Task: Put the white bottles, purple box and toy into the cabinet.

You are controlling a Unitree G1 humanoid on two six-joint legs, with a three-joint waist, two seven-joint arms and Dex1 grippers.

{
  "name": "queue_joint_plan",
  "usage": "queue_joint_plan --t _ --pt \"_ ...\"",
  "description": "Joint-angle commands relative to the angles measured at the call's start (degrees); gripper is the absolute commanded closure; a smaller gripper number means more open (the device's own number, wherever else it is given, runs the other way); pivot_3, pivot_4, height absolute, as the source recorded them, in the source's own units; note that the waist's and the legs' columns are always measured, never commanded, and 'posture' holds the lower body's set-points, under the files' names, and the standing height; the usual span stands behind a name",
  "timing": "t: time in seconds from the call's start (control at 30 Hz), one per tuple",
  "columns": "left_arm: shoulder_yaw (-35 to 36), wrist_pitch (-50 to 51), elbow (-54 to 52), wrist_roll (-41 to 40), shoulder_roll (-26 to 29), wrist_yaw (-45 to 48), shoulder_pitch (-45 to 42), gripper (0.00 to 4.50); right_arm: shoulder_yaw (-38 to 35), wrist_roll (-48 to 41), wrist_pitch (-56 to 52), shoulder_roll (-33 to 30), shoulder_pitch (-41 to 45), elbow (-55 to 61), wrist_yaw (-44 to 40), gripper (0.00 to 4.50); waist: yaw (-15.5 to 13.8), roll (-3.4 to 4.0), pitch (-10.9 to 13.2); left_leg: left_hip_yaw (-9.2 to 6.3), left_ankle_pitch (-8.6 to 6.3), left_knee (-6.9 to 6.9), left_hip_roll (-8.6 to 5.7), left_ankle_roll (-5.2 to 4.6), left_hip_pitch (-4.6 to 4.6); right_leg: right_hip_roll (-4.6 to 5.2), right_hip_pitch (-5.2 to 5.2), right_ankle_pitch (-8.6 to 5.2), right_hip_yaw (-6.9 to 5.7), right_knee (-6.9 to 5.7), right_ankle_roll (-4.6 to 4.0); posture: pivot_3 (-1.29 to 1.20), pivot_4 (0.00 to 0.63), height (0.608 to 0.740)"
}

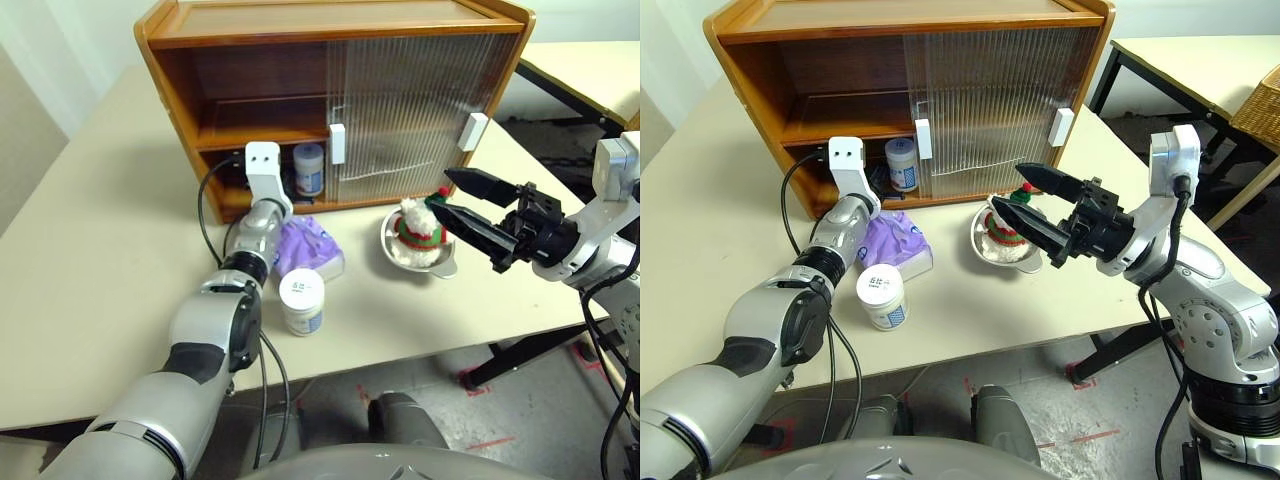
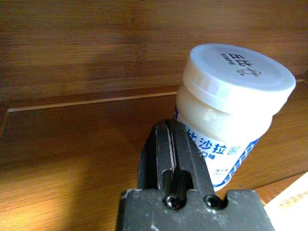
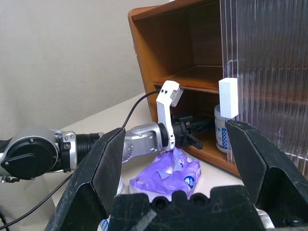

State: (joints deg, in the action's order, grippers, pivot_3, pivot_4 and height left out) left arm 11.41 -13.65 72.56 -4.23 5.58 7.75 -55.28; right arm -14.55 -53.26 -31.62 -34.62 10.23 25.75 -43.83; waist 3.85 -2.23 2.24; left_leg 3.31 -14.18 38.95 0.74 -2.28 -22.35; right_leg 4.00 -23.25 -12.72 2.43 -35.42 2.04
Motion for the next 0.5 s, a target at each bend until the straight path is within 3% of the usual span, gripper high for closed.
queue_joint_plan --t 0.03,0.5 --pt "0.66 -0.74 -1.74 -0.87 0.2 0.74 0.52 4.46 -0.25 -0.06 0.31 -0.17 0.68 -0.32 -0.58 0.0 -0.01 0.0 0.0 0.0 0.0 0.0 0.0 0.0 0.0 0.0 0.0 0.0 0.0 0.0 0.0 -0.11 0.0 0.74" --pt "0.69 1.45 -15.67 -3.26 -0.42 2.2 7.35 4.46 0.85 0.79 0.49 0.71 2.0 -1.86 -1.89 0.0 -0.26 0.0 0.0 0.0 0.0 0.0 0.04 0.0 0.02 0.0 0.0 0.01 0.07 -0.02 -0.01 -0.08 0.0 0.74"
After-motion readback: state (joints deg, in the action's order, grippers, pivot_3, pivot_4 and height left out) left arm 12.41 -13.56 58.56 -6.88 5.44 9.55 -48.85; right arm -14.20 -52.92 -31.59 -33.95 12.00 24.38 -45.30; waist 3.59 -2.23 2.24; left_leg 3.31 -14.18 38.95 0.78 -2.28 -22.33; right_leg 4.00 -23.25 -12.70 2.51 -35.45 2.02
